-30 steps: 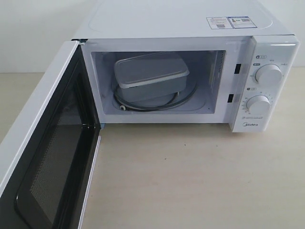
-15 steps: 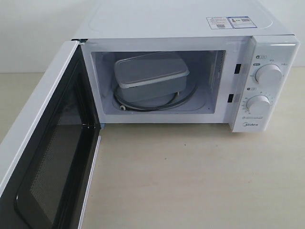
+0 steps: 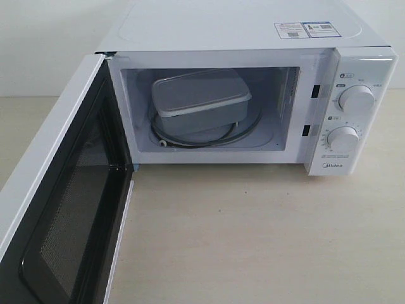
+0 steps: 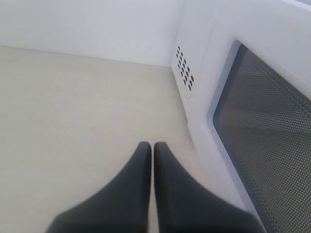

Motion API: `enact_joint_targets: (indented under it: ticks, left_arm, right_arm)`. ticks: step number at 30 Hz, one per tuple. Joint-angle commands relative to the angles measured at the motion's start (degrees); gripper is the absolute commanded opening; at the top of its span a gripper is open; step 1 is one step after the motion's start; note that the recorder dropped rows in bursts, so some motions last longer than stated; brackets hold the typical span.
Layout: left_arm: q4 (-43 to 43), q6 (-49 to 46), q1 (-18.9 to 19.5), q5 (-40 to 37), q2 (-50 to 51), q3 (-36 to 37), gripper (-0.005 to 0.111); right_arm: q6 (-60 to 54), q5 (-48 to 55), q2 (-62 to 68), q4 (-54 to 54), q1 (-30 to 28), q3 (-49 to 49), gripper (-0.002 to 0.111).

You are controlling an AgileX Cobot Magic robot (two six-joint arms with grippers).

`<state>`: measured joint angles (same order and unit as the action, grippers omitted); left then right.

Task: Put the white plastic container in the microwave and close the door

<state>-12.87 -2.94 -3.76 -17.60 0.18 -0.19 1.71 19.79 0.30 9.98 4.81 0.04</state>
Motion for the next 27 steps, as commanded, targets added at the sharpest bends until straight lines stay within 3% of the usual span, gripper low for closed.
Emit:
enact_joint_targets:
  ticks: [1, 10, 11, 14, 16, 19, 23, 27]
  left_arm:
    - [0.06, -0.02, -0.24, 0.19, -0.18, 0.19, 0.004]
    - [0.06, -0.02, -0.24, 1.02, -0.18, 0.19, 0.004]
    - [1.59, -2.01, -0.24, 5.89, -0.18, 0.19, 0.004]
    - [0.82, -1.92, -0.24, 35.68, -0.18, 0.19, 0.004]
    - [-2.46, -0.75, -0.24, 41.09, -0.18, -4.41, 0.004]
    - [0.28, -2.95, -0.24, 31.75, 0.85, -15.33, 0.004]
    - [2.38, -8.6, -0.24, 2.46, 9.78, -35.19, 0.004]
    - [2.38, -10.44, -0.24, -17.71, 20.58, -51.63, 0.004]
  right_arm:
    - [-0.06, -0.22, -0.3, 0.21, -0.23, -0.04, 0.0]
    - [-0.06, -0.22, -0.3, 0.21, -0.23, -0.04, 0.0]
    - [-0.06, -0.22, -0.3, 0.21, -0.23, -0.04, 0.0]
    - [-0.06, -0.22, -0.3, 0.21, -0.23, -0.04, 0.0]
    - [-0.06, -0.22, -0.3, 0.21, -0.23, -0.04, 0.0]
    - [-0.06, -0.22, -0.3, 0.21, -0.23, -0.04, 0.0]
    - [-0.06, -0.22, -0.3, 0.21, -0.23, -0.04, 0.0]
    - [-0.06, -0.22, -0.3, 0.21, -0.23, -0.04, 0.0]
